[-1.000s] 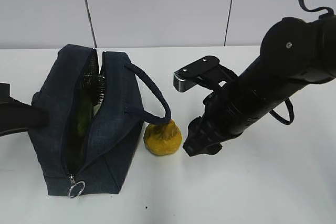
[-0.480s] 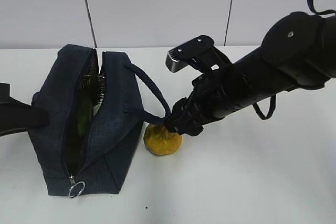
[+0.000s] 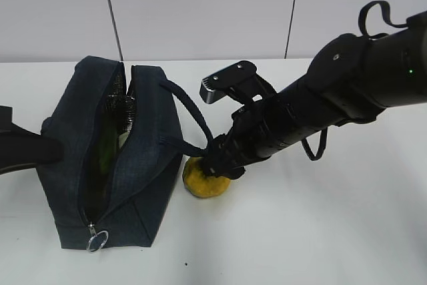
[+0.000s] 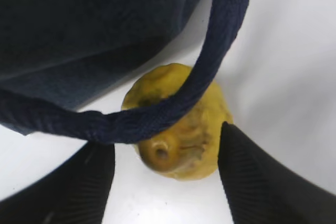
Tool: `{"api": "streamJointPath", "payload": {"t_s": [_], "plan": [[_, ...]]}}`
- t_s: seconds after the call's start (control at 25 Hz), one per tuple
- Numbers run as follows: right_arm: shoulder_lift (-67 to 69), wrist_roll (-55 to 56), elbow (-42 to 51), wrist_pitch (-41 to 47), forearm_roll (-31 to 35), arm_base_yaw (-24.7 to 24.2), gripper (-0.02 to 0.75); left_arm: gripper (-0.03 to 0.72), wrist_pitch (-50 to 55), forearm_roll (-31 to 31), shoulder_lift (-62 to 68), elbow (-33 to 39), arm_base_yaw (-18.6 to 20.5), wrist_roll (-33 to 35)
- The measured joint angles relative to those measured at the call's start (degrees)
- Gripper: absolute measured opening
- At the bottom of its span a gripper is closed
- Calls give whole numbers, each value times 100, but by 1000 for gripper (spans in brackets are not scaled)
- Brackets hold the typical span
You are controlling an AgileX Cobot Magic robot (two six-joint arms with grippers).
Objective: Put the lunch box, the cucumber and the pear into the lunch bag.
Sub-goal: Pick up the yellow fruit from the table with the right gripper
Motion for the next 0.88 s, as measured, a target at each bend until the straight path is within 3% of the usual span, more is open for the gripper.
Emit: {"api": "streamJointPath", "payload": {"t_s": [0.24,0.52,0.68,0.88], "plan": [[346,-25,-258,11,34,0,463,-8,30,0,0,0,0,0],[402,-34,-307,-1,38,0,243,-8,31,0,0,0,0,0],[402,-37,-310,30,12,0,223,-6,31,0,0,0,0,0],[376,223,-345,299,-584,0,219,-6,31,0,0,0,0,0]]}}
